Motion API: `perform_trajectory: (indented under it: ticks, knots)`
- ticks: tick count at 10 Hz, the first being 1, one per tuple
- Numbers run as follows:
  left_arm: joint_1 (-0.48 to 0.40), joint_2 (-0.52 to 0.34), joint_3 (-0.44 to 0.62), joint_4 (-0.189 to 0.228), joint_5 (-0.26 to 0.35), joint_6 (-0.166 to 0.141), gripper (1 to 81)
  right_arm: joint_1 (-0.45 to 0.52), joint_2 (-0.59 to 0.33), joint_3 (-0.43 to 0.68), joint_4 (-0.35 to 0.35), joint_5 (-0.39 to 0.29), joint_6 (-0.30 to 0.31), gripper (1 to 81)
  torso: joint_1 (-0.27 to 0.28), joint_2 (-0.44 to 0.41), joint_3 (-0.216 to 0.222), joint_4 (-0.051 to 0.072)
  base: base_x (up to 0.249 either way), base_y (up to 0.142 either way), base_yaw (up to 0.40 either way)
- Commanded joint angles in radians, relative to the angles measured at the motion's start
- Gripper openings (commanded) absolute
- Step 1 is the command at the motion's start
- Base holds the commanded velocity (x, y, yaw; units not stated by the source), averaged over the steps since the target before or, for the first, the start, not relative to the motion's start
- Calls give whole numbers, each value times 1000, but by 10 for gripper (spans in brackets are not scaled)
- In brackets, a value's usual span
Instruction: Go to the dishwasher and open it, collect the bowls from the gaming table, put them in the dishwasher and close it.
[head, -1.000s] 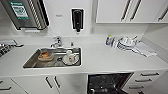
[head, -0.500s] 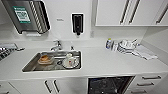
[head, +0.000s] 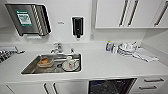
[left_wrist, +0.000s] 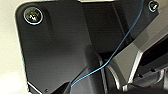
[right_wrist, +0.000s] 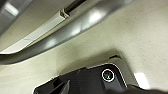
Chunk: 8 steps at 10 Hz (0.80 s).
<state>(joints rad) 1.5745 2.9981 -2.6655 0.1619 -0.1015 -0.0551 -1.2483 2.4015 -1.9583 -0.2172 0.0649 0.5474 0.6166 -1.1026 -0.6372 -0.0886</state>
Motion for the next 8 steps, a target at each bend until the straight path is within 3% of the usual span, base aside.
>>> perform_trajectory:
  ticks: [1, 2, 6, 8]
  knots:
    - [-7, 4, 3, 1, 94, 1, 811, 178, -101, 66, 2, -85, 129, 811, 0, 0, 0, 0, 0, 0, 0]
    - [-7, 3, 3, -1, 106, 1, 811, 209, -98, 62, 2, -85, 170, 811, 6, -10, 0, 0, 0, 0, 0]
    - [-7, -10, 3, -5, 132, -2, 811, 285, -36, 30, 6, -86, 201, 811, 7, -10, 0, 0, 0, 0, 0]
    - [-3, -14, 1, -5, 143, -2, 811, 324, -14, -3, 2, -68, 252, 811, 7, -10, 0, 0, 0, 0, 0]
